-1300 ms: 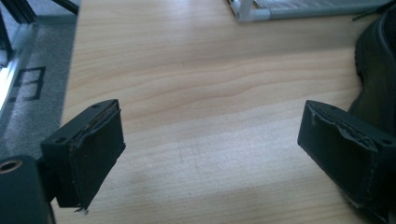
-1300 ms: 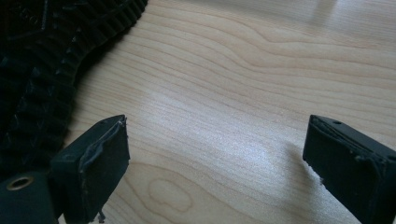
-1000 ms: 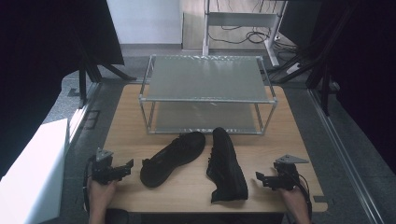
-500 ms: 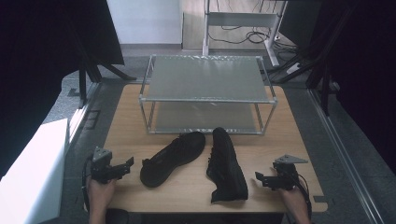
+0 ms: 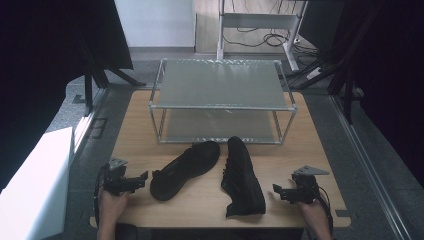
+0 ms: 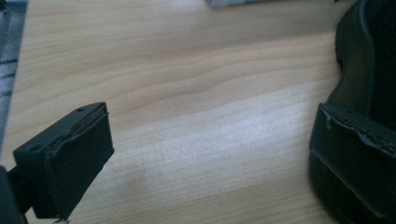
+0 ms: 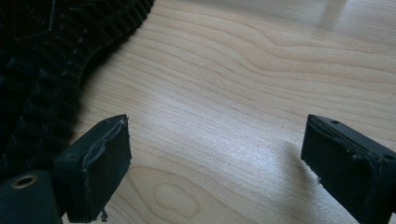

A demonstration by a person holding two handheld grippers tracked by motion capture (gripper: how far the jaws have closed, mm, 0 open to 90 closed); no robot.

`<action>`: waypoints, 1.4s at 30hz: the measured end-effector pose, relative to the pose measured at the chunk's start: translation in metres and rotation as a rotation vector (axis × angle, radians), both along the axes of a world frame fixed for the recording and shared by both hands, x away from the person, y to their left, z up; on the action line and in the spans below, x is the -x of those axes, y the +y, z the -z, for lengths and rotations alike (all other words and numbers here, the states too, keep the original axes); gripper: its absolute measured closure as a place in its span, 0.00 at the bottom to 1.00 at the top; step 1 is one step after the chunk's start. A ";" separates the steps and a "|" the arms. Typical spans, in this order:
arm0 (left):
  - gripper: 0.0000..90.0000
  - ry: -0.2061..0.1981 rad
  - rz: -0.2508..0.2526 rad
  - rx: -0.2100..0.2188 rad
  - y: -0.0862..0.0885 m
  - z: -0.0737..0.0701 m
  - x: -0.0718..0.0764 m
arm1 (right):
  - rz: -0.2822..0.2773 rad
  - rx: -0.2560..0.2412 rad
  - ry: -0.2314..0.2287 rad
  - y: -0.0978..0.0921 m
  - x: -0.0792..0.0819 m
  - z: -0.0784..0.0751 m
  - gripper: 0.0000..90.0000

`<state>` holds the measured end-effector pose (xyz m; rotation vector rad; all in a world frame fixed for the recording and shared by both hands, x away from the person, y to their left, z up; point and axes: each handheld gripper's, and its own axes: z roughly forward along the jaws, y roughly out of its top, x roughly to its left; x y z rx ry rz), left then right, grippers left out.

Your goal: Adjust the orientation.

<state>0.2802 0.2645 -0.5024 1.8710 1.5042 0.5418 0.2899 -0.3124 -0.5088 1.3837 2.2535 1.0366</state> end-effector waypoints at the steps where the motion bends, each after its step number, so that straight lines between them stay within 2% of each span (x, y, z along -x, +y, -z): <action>1: 0.00 0.000 0.000 0.000 0.000 0.000 0.000 | 0.000 0.000 0.000 0.000 0.000 0.000 0.09; 7: 0.00 0.026 0.052 -0.009 -0.008 0.003 -0.001 | 0.002 -0.004 -0.001 0.000 0.000 0.000 0.09; 9: 0.00 0.020 0.049 -0.042 -0.013 0.002 0.000 | 0.002 -0.005 0.000 0.000 0.000 -0.001 0.09; 16: 0.01 0.029 0.082 -0.032 -0.018 0.002 0.003 | 0.004 -0.008 0.000 0.000 0.000 0.000 0.09; 18: 0.01 0.032 0.112 -0.048 -0.024 0.001 0.006 | 0.001 -0.008 0.000 0.000 0.000 0.000 0.09; 27: 0.00 0.036 0.186 -0.072 -0.044 -0.001 0.017 | 0.002 -0.013 0.003 -0.001 0.000 0.000 0.09; 35: 0.00 0.040 0.224 -0.078 -0.056 -0.002 0.020 | 0.002 -0.017 0.000 -0.001 -0.001 0.000 0.09; 42: 0.00 0.044 0.279 -0.060 -0.075 -0.001 0.021 | 0.001 -0.017 0.000 0.000 -0.001 0.000 0.09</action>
